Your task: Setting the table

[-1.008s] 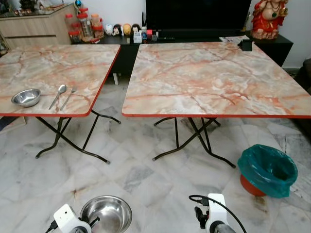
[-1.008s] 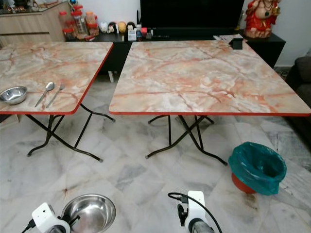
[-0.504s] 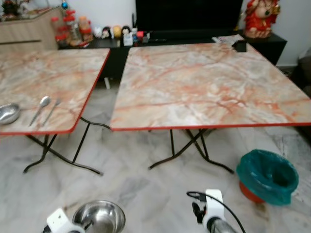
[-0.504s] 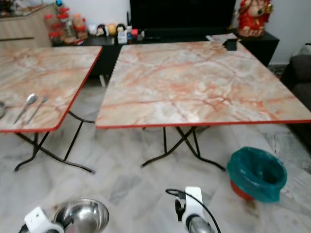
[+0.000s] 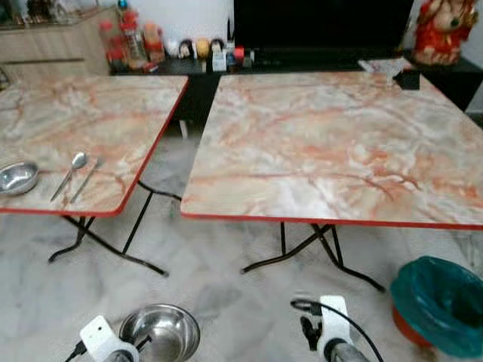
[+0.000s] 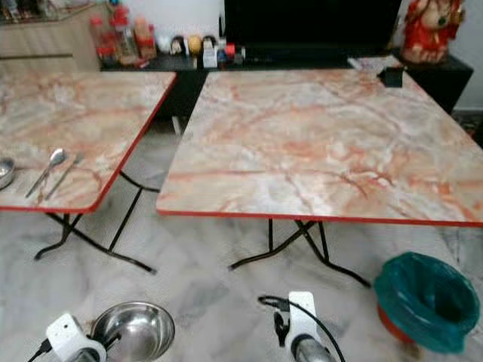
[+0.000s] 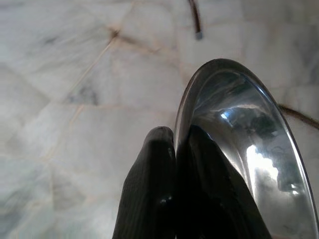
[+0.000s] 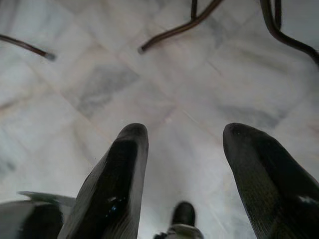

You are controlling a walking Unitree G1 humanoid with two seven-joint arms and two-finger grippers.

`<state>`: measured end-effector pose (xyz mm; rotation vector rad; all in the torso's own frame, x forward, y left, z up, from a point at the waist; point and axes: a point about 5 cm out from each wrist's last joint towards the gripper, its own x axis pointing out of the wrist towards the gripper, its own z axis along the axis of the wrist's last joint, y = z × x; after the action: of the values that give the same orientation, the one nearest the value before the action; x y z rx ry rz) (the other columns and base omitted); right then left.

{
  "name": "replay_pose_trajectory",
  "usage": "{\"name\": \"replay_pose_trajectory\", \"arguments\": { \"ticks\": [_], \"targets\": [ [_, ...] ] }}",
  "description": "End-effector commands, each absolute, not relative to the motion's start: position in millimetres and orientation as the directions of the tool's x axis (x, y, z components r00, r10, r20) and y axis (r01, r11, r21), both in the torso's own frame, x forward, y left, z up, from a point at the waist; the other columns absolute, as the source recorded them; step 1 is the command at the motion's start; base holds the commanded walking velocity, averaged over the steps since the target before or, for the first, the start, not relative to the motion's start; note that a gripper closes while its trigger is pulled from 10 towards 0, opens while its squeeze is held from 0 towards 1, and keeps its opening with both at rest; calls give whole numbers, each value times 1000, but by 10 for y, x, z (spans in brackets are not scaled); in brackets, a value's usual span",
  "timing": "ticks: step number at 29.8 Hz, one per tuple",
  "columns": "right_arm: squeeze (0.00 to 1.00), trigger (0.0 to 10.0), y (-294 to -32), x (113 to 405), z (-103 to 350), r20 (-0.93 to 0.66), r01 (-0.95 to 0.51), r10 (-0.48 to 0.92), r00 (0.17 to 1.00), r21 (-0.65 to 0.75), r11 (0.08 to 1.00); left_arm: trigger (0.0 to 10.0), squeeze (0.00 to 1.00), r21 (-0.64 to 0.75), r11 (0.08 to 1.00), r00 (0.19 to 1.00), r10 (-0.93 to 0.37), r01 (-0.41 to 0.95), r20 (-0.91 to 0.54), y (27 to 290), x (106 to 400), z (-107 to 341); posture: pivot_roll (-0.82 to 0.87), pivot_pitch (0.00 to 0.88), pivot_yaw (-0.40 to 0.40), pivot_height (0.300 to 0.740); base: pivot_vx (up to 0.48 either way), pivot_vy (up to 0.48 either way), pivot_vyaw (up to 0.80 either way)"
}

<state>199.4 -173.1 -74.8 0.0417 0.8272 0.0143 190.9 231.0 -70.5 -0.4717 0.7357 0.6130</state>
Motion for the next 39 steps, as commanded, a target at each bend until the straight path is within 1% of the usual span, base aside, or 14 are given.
{"name": "replay_pose_trajectory", "arguments": {
  "ticks": [1, 16, 24, 39],
  "targets": [
    [0, 10000, -1720, 2015, -737, -729, 28, 26, 684, 62, 998, 10000, 0, -144, 738, 563, 358, -659, -745, 2331, 1851, -730, 22, 0, 16, 719, 0, -379, 0],
    [0, 10000, -1749, 1986, -750, -735, 27, 21, 678, 53, 998, 10000, 0, -136, 754, 572, 354, -643, -740, 2328, 1877, -718, 3, 7, 24, 719, 0, -371, 0],
    [0, 10000, -1784, 1975, -751, -735, 33, 14, 678, 49, 998, 10000, 0, -136, 764, 580, 347, -631, -737, 2320, 1881, -717, -4, 0, 27, 719, 181, -368, 0],
    [0, 10000, -1747, 1990, -747, -732, 25, 21, 681, 51, 998, 10000, 0, -149, 787, 601, 319, -599, -733, 2292, 1882, -721, -19, 0, 39, 719, 250, -370, 0]
  ]
}}
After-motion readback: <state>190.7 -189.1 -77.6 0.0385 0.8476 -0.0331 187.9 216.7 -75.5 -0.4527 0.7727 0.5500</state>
